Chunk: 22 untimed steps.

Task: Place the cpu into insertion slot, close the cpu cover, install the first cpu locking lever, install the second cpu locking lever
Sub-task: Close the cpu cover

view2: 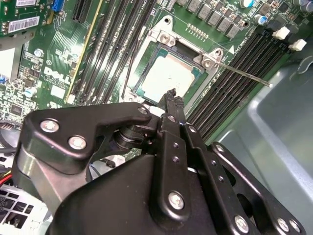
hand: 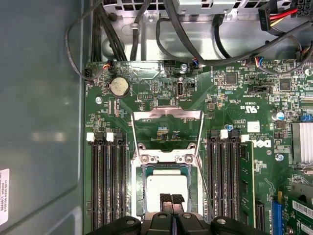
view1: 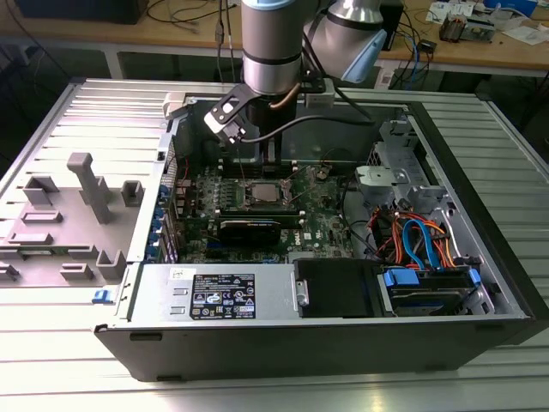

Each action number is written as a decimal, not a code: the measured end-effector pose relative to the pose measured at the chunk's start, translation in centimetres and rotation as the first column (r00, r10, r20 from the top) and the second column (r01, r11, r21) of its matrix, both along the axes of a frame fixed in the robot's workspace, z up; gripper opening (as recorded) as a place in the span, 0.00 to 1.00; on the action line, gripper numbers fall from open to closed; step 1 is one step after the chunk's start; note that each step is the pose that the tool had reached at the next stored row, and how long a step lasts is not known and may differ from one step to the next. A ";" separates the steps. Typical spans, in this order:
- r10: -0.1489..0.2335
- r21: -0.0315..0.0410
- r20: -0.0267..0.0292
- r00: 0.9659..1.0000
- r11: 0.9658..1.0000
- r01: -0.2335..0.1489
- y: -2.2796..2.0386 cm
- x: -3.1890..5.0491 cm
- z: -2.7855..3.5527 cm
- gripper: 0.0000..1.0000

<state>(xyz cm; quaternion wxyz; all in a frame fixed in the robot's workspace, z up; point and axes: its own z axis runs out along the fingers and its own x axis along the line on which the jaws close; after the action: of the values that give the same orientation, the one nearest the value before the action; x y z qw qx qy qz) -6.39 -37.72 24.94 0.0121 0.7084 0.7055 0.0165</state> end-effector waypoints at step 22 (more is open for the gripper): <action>0.000 0.000 0.000 1.000 1.000 0.000 0.00 0.00 1.19 0.11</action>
<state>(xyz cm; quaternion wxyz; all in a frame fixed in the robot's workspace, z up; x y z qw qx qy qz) -6.39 -37.72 26.13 0.0121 0.7084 0.7055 0.0164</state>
